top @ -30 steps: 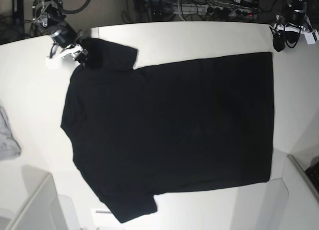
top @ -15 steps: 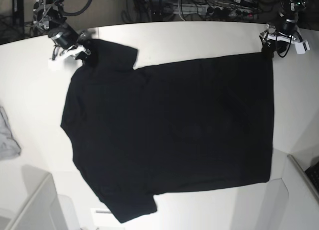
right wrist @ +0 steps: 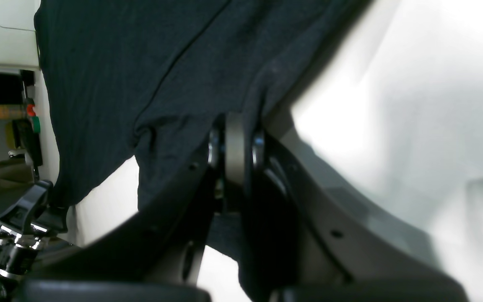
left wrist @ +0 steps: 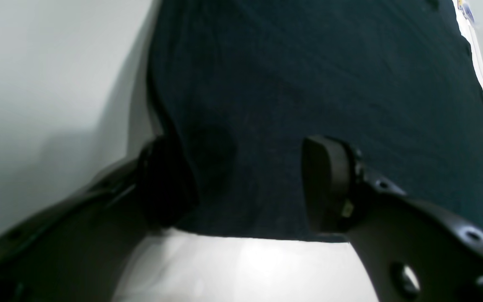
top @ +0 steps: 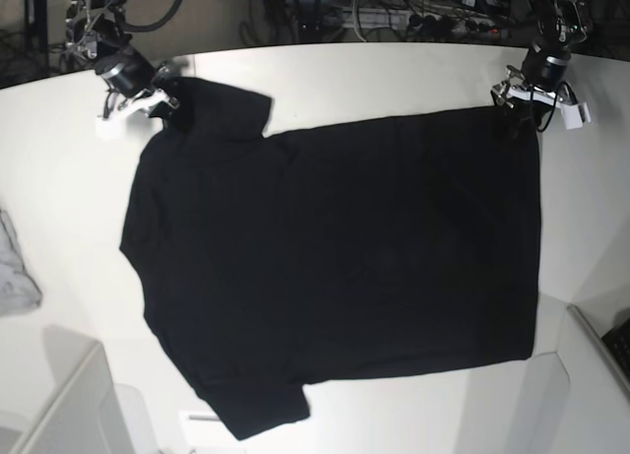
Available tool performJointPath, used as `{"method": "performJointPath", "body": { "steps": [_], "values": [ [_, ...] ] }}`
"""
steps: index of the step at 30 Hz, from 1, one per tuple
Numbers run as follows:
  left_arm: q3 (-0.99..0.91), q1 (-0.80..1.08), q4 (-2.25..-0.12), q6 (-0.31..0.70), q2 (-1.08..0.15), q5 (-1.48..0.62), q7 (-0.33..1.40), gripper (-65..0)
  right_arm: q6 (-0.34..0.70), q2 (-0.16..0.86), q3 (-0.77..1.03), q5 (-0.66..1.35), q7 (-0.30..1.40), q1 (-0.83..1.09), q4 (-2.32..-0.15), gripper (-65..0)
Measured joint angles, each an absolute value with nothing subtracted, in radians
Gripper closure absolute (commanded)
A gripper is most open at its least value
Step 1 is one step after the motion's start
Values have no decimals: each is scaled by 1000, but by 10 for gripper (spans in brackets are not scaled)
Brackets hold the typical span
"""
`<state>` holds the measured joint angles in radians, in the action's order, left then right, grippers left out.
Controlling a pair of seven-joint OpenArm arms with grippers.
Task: Fold the T-shirt properly
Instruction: 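Move both grippers down to the shoulder corners at the collar edge, then grasp the shirt's shoulder corners with both grippers and lift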
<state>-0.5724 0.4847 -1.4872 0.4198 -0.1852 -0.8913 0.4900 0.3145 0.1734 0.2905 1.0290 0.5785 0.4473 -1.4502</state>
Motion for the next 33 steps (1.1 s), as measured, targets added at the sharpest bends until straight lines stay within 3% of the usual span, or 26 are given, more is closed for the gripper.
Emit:
{"method": "performJointPath", "body": {
  "steps": [4, 6, 14, 33],
  "values": [
    [-572, 482, -1487, 419, -184, -891, 490, -413, 315, 173, 290, 1029, 578, 447, -1450, 0],
    [-572, 479, -1485, 419, -183, -891, 491, -370, 315, 174, 290, 1029, 578, 447, -1450, 0],
    [-572, 461, -1441, 416, -183, -886, 506, -3, 315, 176, 288, 1029, 580, 447, -1450, 0],
    [-568, 602, -1611, 338, -203, -865, 540, 0, 260, 166, 319, 1018, 603, 578, -1592, 0]
  ]
}}
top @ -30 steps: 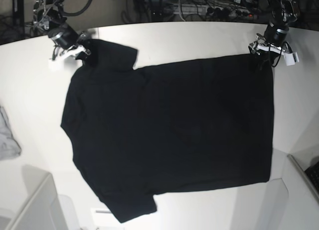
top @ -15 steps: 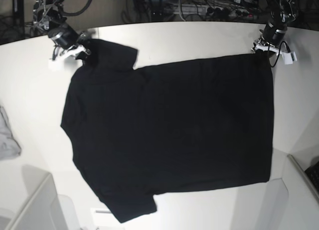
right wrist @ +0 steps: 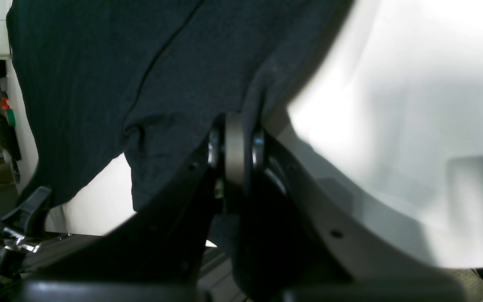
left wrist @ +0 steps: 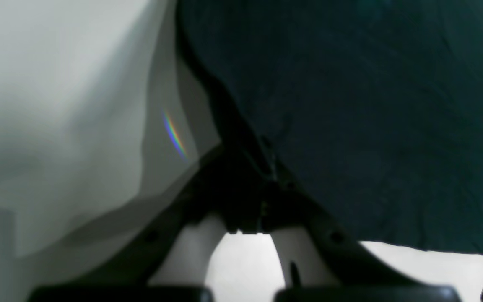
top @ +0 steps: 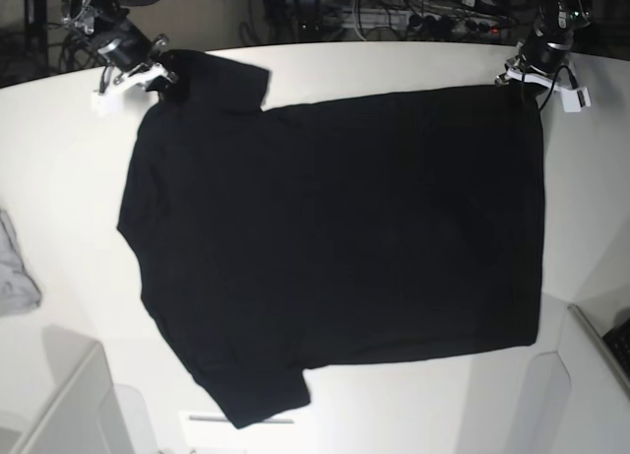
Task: Fold the T-shirt properly
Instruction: 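Grasp the shirt's shoulder corners with both grippers and lift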
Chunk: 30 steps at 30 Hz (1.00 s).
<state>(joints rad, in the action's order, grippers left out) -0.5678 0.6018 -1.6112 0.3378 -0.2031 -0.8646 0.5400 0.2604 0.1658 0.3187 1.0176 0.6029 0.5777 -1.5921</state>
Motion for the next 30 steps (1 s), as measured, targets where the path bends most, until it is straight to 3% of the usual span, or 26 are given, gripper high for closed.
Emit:
{"method": "performJointPath", "body": {
  "steps": [18, 30],
  "values": [
    [-570, 702, -1622, 339, -222, -865, 539, 0, 241, 165, 319, 977, 632, 722, -1747, 0],
    [-573, 774, -1789, 337, -219, -869, 536, 0, 227, 145, 319, 978, 641, 746, -1888, 0]
  ]
}}
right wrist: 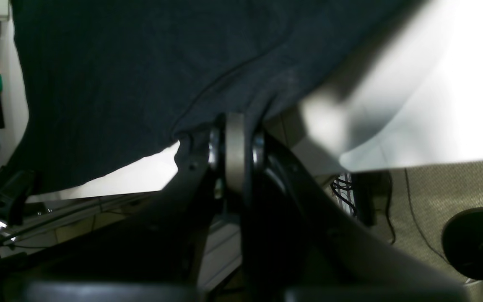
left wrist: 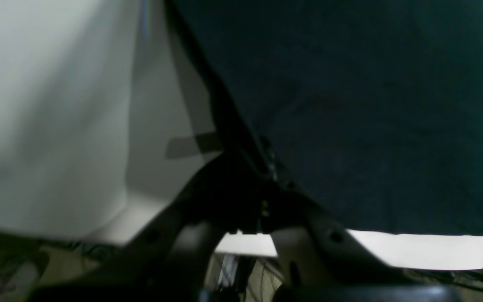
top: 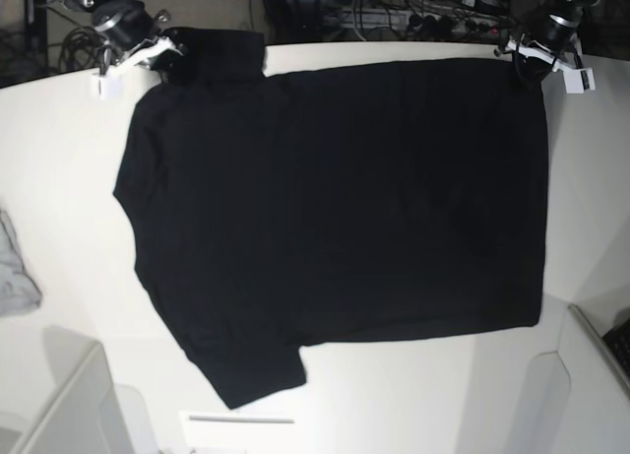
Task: Fold the T-shirt properly
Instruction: 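Grasp the shirt's shoulder corners with both grippers and lift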
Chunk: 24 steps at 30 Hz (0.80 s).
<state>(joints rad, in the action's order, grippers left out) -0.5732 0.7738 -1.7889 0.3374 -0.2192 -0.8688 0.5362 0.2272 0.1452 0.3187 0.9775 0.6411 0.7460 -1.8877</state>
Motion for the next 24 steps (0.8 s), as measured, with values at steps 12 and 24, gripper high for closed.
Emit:
{"method": "performJointPath", "body": {
  "steps": [12, 24],
  "values": [
    [-607, 690, -1811, 265, -186, -862, 543, 0, 104, 175, 319, 980, 737, 566, -1891, 0],
    [-611, 617, -1805, 223, -185, -869, 546, 0, 22, 173, 316, 976, 849, 404, -1889, 0]
  ]
}}
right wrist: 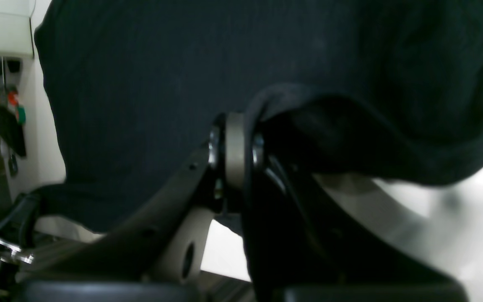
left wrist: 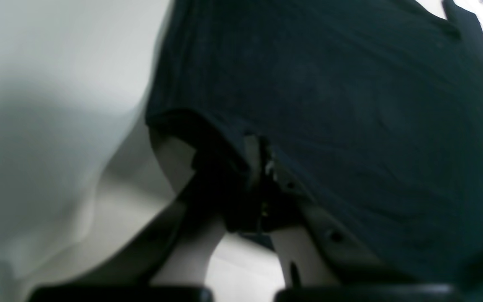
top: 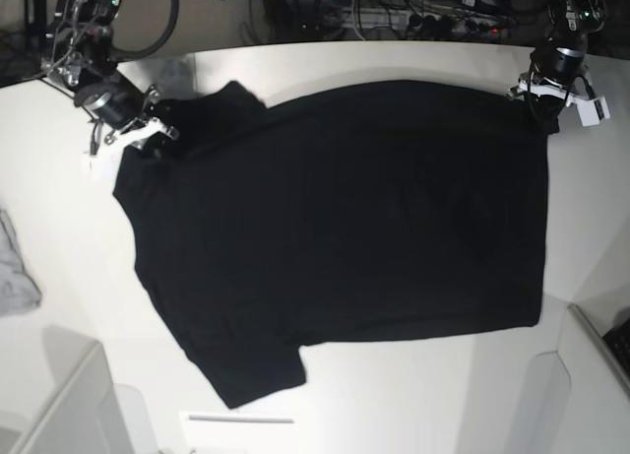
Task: Fold the T-shirt properly
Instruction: 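Grasp the shirt's shoulder corners with both grippers and lift, then pull the held shoulders back and lay the shirt flatter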
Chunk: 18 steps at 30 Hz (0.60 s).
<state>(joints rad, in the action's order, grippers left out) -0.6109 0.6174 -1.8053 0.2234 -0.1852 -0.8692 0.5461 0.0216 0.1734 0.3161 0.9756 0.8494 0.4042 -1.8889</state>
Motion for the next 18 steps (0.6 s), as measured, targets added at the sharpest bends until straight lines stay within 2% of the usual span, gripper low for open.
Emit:
{"method": "performJointPath", "body": {
  "steps": [3, 7, 11, 18],
  "values": [
    [-609, 587, -1786, 183, -186, -868, 546, 0, 2, 173, 314, 976, 844, 384, -1884, 0],
    [-607, 550, -1777, 183, -186, -869, 551, 0, -4, 174, 311, 980, 847, 340, -1836, 0],
    [-625, 490, -1769, 181, -183, -863, 706, 0, -4, 176, 310, 975, 849, 308, -1769, 0],
    [-673, 432, -1743, 182, -169, -862, 757, 0, -4, 176, 308, 976, 876, 252, -1754, 0]
  ]
}}
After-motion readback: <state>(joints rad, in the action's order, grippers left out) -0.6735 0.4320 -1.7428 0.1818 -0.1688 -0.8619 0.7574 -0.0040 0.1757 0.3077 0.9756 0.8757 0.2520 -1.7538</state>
